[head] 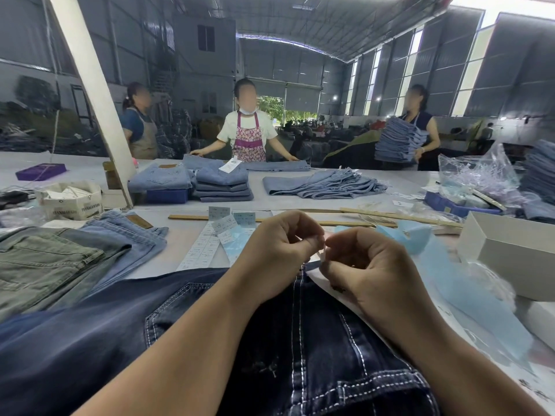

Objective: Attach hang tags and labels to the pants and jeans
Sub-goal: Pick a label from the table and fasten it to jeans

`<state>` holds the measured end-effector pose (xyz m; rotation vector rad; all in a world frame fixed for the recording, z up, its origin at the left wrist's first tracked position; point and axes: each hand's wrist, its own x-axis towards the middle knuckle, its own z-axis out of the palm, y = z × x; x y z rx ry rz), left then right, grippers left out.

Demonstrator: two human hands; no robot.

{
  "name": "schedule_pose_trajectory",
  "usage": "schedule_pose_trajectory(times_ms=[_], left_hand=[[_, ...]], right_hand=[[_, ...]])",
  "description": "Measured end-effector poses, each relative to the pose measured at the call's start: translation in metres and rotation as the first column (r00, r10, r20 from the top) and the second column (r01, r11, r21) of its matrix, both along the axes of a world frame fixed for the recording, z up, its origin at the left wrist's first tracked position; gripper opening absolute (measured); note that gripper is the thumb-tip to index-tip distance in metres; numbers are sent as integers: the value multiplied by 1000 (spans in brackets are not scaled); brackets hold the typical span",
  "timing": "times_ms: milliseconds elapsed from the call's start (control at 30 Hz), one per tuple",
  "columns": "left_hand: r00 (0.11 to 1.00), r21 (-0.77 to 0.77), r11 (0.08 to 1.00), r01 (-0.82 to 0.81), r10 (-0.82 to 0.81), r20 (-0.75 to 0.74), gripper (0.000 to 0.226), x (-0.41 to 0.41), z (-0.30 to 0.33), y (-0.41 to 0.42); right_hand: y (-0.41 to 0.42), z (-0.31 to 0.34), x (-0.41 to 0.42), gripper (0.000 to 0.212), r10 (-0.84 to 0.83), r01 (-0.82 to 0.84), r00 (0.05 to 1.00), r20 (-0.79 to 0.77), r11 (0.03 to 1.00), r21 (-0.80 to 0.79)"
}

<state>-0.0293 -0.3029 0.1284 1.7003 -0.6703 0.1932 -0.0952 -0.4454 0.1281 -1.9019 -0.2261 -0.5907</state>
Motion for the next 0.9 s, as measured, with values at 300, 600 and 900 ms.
schedule_pose_trajectory(times_ms=[300, 600, 900], left_hand=[[999, 11, 999, 42, -42, -15, 16, 0, -1, 0], [999, -32, 999, 14, -15, -39, 17, -3, 2, 0], [999, -50, 999, 3, -5, -40, 16, -5, 4, 1]], right_hand=[[1, -1, 5, 16, -16, 18, 999, -42, 998, 59], [-4, -2, 5, 32, 49, -40, 998, -43, 982, 184], [-7, -2, 3, 15, 77, -78, 997, 11, 969, 233]])
